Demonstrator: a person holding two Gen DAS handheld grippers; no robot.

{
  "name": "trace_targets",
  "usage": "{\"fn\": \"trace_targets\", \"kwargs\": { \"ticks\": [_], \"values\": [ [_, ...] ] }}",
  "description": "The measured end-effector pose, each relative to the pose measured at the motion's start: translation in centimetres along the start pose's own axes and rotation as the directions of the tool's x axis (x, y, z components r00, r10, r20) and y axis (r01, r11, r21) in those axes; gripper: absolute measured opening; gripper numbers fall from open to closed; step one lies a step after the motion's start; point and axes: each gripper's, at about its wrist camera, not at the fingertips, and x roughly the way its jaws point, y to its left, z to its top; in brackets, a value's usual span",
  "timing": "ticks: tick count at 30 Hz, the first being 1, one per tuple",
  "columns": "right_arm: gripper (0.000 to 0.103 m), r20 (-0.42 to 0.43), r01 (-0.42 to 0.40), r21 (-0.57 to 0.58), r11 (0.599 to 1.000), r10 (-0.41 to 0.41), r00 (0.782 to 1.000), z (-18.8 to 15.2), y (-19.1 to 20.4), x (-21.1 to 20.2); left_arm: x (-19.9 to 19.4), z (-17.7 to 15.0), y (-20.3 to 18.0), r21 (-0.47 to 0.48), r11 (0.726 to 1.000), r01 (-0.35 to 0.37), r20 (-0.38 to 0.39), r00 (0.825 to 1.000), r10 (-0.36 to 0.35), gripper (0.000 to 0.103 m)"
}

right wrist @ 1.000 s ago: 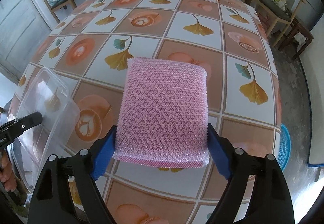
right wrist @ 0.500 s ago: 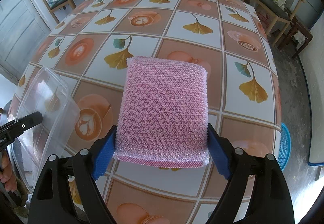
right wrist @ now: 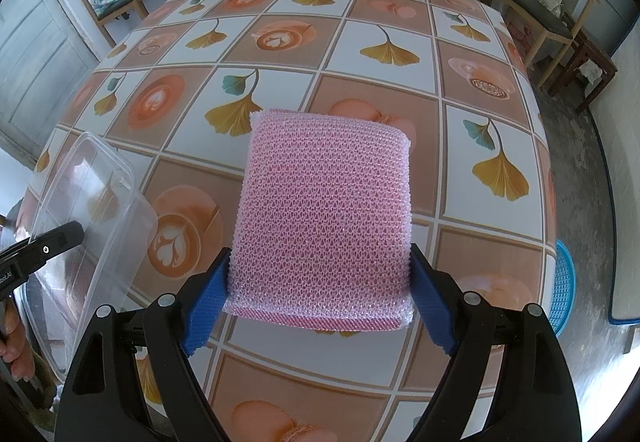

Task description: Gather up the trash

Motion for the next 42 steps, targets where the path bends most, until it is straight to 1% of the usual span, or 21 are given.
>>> {"fn": "trace_targets", "kwargs": {
  "ticks": [17, 24, 28, 32, 35, 37, 42],
  "values": [
    [0.081, 0.001, -0.001, 0.004, 1.0, 0.001, 1.0, 0.0, -0.1, 0.0, 0.0, 0.0, 0.0, -0.006, 1.0, 0.005, 0.003, 1.0, -0.005, 0.006],
    [0.08, 0.012, -0.012, 0.017, 1.0, 0.012, 1.0, 0.0, -0.3, -0.3, 0.0, 0.0, 0.1, -0.01, 1.0, 0.008, 0.005, 1.0, -0.008, 0.006],
    [0.08, 0.024, -0.021, 0.026, 0.999, 0.021, 0.999, 0.0, -0.4, -0.6, -0.2, 0.1, 0.1, -0.02, 1.0, 0.011, 0.018, 1.0, -0.01, 0.005],
    [0.079, 0.054, -0.049, 0.038, 0.998, 0.047, 0.997, -0.1, -0.7, -1.5, -0.8, 0.1, -0.2, -0.024, 1.0, 0.01, 0.037, 0.999, -0.009, 0.004],
    [0.079, 0.088, -0.091, 0.056, 0.994, 0.086, 0.992, -0.3, -1.1, -2.2, -1.4, 0.1, -0.8, -0.022, 1.0, 0.007, 0.05, 0.999, -0.006, 0.004],
    [0.079, 0.116, -0.134, 0.075, 0.988, 0.124, 0.985, -0.5, -1.7, -2.7, -1.9, 0.2, -1.5, -0.02, 1.0, 0.008, 0.06, 0.998, -0.007, 0.004],
    [0.079, 0.209, -0.203, 0.122, 0.972, 0.175, 0.962, -1.5, -3.9, -5.2, -3.1, 0.7, -4.1, 0.018, 1.0, 0.006, 0.087, 0.996, -0.007, 0.004]
  ]
}}
